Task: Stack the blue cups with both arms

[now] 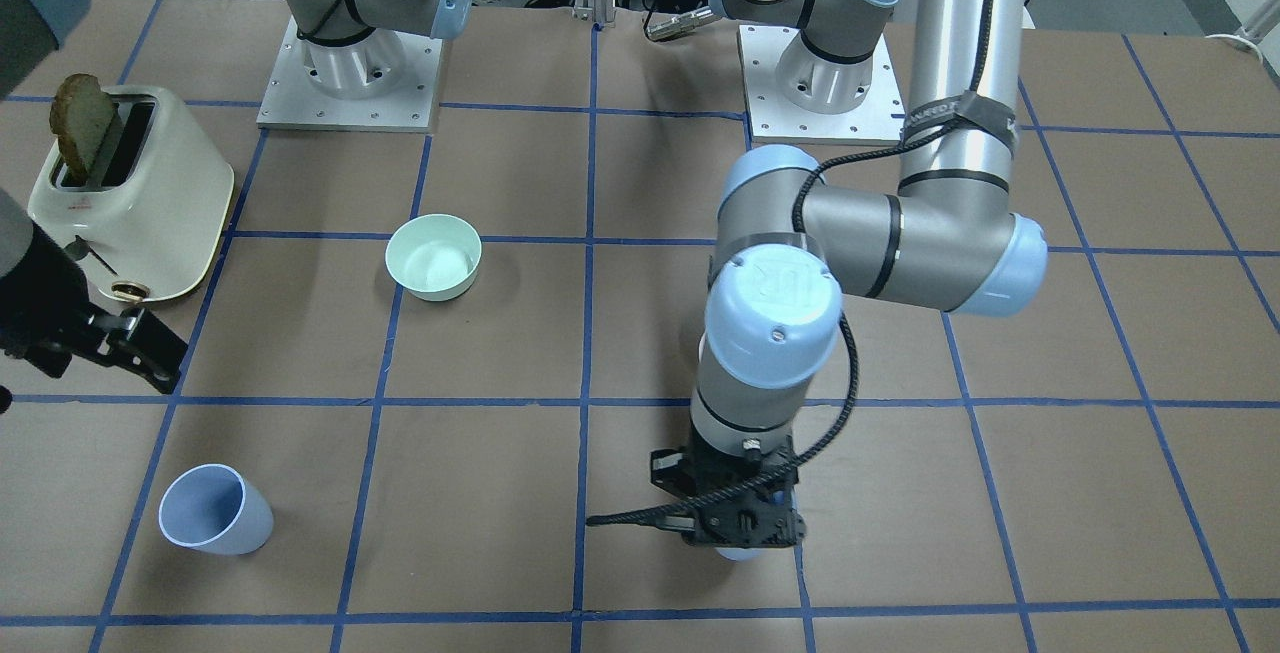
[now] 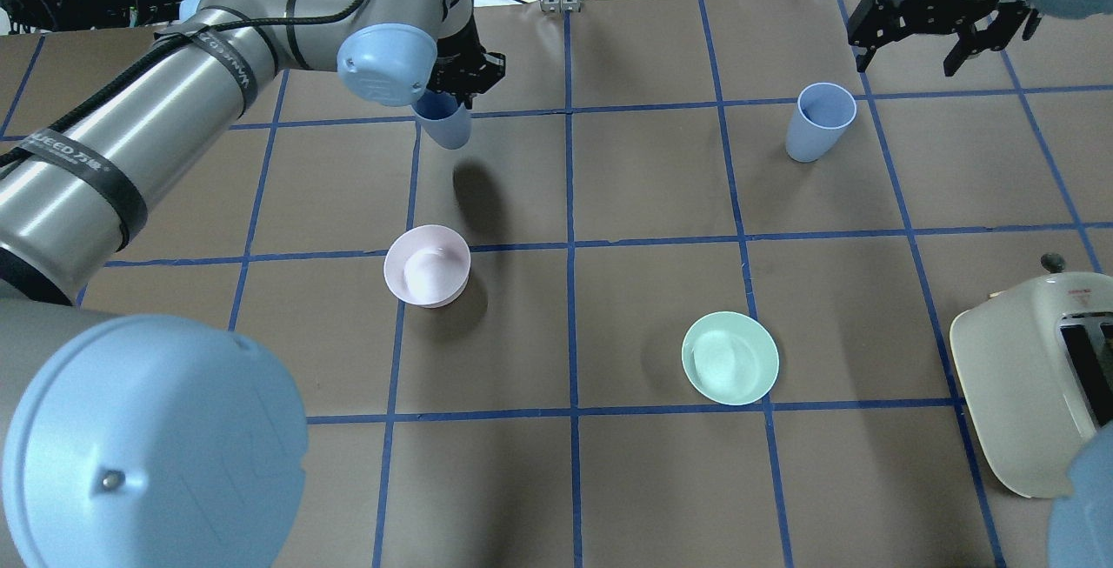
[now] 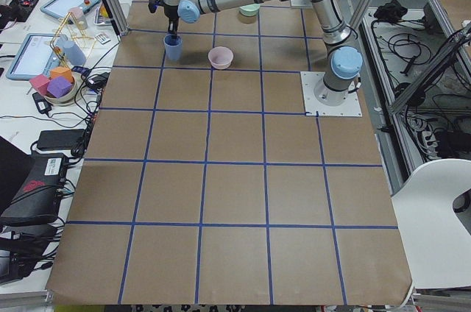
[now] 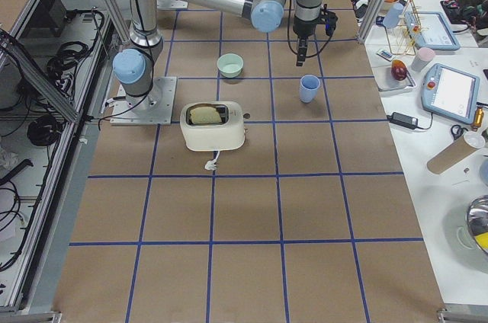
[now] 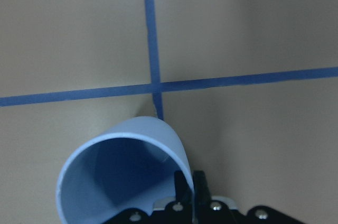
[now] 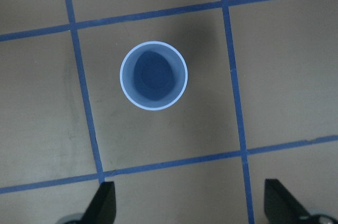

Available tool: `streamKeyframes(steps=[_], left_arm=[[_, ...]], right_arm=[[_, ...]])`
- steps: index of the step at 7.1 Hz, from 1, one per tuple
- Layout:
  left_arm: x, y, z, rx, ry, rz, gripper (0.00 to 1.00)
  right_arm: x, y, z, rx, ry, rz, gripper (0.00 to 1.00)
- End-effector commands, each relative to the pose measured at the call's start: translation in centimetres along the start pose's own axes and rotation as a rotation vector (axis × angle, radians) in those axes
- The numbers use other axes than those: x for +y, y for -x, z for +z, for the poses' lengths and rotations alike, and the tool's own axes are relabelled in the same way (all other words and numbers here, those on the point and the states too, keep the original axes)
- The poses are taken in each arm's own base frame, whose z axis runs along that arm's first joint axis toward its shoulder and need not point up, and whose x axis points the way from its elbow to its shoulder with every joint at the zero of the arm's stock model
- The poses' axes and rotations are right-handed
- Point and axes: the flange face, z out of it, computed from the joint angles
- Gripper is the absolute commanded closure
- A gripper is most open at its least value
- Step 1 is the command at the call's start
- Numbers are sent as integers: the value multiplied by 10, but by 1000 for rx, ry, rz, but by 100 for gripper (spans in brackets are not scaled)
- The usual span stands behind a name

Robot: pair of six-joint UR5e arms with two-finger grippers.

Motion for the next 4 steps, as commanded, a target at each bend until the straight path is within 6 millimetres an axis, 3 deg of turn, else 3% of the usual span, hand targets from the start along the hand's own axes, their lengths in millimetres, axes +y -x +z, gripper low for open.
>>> streamKeyframes(steps=[1, 3, 4], left_arm=[[42, -80, 10, 51, 46, -37, 100], [98, -109, 28, 75, 162, -24, 100], [116, -105, 27, 66, 188, -22, 100]], right_arm=[[-28, -4, 62, 9, 8, -35, 0], [-39, -7, 107, 1, 60, -52, 0], [-49, -8, 119, 10, 11, -78, 0]])
